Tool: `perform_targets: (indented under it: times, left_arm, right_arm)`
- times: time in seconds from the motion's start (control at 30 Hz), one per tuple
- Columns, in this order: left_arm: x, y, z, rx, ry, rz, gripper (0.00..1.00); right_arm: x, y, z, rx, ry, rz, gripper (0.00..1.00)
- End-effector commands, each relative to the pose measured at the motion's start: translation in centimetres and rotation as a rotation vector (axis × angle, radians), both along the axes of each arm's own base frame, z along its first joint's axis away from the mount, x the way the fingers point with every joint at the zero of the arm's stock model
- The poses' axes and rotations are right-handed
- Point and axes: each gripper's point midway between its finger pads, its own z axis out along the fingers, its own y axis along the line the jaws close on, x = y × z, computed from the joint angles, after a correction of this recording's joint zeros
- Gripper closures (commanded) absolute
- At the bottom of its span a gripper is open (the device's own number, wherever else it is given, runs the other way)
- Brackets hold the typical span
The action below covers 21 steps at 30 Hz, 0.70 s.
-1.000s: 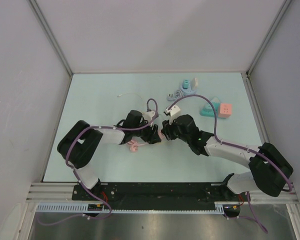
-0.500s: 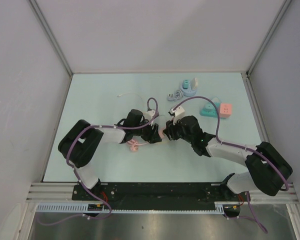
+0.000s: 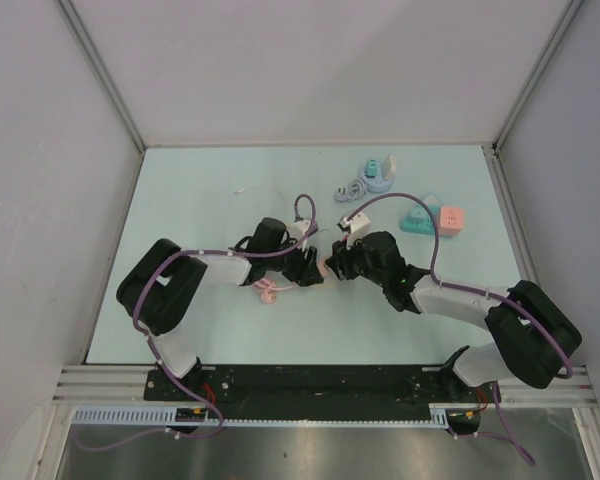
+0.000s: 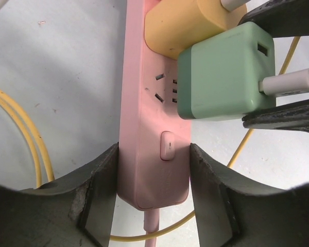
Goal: Insert the plug
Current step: Insert the plug into the socket.
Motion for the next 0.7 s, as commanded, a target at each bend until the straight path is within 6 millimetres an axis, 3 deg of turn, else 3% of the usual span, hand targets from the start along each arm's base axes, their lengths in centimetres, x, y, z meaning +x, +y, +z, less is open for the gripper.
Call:
perform_targets:
  times: [0.0, 0.27, 0.4, 0.43, 0.47, 0.67]
  left_arm:
    - [-4.2, 3.5, -5.4, 0.174, 0.240, 0.049, 0.42]
    - [-3.6, 3.1, -2.5, 0.128, 0.251, 0.127, 0.28]
    - [-2.6, 3.2, 0.0, 0.066, 0.246, 0.194, 0.28]
    - [-2.4, 3.4, 0.2, 0.061, 0.248, 0.208, 0.18]
    - [-2.4, 3.7, 0.2, 0.068, 0.261, 0.227, 0.00]
    - [-1.1, 5.8, -1.1, 0.162, 0.243, 0.333, 0.00]
  right_arm:
    - [-1.0, -0.4, -2.5, -0.065, 0.059, 0.041, 1.00]
    - [-1.2, -0.4, -4.3, -0.133, 0.091, 0.084, 1.00]
    - [-0.9, -0.7, -4.8, -0.153, 0.092, 0.074, 1.00]
    - [-0.8, -0.8, -4.9, -0.157, 0.093, 0.073, 1.00]
    - [-0.8, -0.8, -5.0, -0.158, 0.094, 0.073, 1.00]
    - [-0.3, -0.4, -5.5, -0.166, 0.101, 0.084, 1.00]
